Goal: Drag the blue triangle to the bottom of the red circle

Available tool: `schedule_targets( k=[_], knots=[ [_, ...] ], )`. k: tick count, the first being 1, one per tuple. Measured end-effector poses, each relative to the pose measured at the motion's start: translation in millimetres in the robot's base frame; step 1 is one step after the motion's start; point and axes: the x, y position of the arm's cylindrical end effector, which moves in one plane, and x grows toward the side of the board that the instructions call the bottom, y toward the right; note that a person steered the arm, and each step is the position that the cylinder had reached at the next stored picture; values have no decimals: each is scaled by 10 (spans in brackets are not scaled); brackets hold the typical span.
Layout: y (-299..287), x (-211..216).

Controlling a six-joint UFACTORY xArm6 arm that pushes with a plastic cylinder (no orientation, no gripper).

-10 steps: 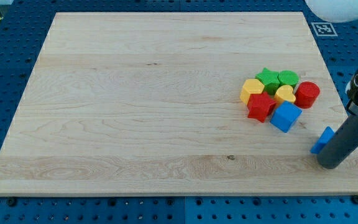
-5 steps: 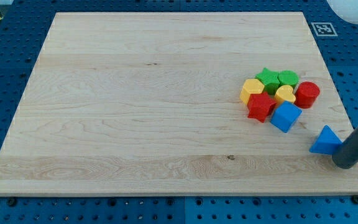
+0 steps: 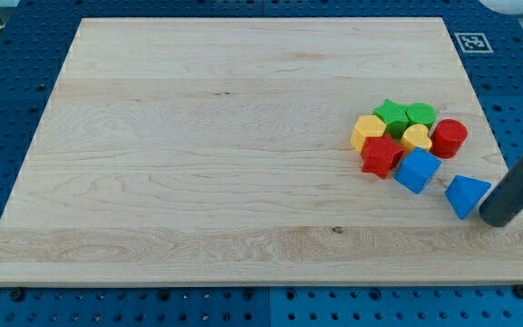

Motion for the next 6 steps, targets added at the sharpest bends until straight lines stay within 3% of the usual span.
schedule_targets(
  k=[1,4,5,6],
  knots=[
    [-84,257],
    [-101,-10],
    [-387,260],
    [-540,168]
  ],
)
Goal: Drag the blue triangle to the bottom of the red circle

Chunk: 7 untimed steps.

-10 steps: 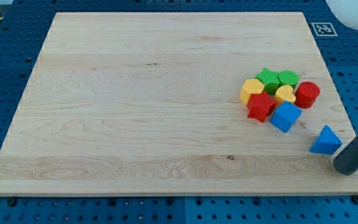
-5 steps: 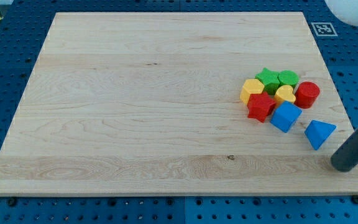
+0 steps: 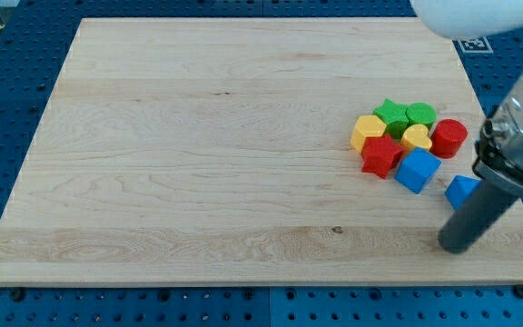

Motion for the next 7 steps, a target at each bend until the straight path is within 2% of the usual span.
schedule_targets(
  k=[3,4,5,7],
  knots=[
    [176,-359],
    [176,-353],
    [183,-110],
    [574,-303]
  ],
)
